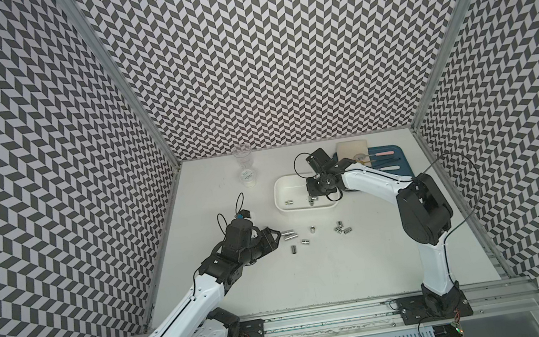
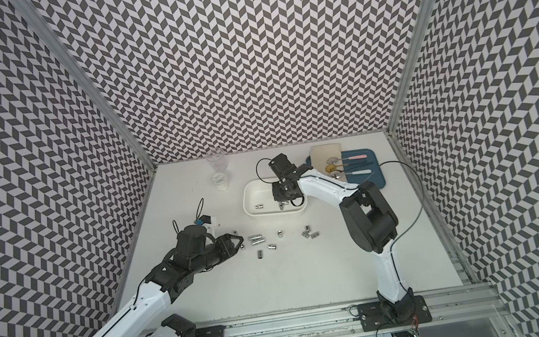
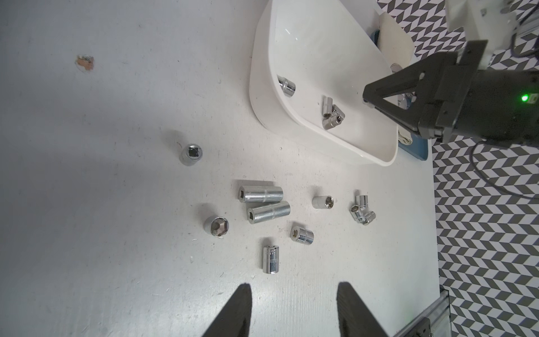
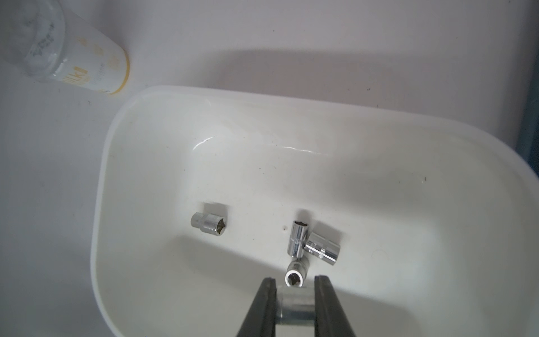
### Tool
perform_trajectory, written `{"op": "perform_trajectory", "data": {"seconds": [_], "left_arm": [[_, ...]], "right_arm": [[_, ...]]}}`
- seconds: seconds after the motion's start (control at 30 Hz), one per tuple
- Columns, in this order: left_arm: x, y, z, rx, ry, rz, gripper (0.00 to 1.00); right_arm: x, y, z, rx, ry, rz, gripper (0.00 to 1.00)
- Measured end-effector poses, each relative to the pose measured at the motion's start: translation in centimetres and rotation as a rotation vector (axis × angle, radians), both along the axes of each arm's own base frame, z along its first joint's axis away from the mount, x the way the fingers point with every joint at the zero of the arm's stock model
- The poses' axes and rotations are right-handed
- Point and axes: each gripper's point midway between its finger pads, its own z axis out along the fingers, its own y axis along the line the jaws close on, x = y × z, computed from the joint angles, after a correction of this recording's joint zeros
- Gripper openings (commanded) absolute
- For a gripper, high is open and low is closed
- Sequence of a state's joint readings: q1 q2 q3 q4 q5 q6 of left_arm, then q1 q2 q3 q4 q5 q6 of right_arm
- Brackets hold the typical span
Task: Put the socket on the desktop into the storage box
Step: Place the socket head in the storage box.
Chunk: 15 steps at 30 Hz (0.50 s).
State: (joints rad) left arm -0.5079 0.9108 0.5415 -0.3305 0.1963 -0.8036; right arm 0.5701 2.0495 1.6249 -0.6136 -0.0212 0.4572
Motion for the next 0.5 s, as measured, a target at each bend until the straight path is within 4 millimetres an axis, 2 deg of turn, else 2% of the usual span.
{"op": "perform_trajectory", "data": {"seconds": [0.2, 0.5], "left_arm": [[0.04, 0.06, 0.01, -0.003, 0.001, 0.001, 0.51], [0.07, 0.12, 0.0, -0.006, 0.004, 0.003, 0.51]], "right_arm": [[1.22, 0.21, -0.46, -0.001, 0.002, -0.004, 0.36], [1.08, 0.28, -0.52, 0.001, 0.009, 0.003, 0.37]]}}
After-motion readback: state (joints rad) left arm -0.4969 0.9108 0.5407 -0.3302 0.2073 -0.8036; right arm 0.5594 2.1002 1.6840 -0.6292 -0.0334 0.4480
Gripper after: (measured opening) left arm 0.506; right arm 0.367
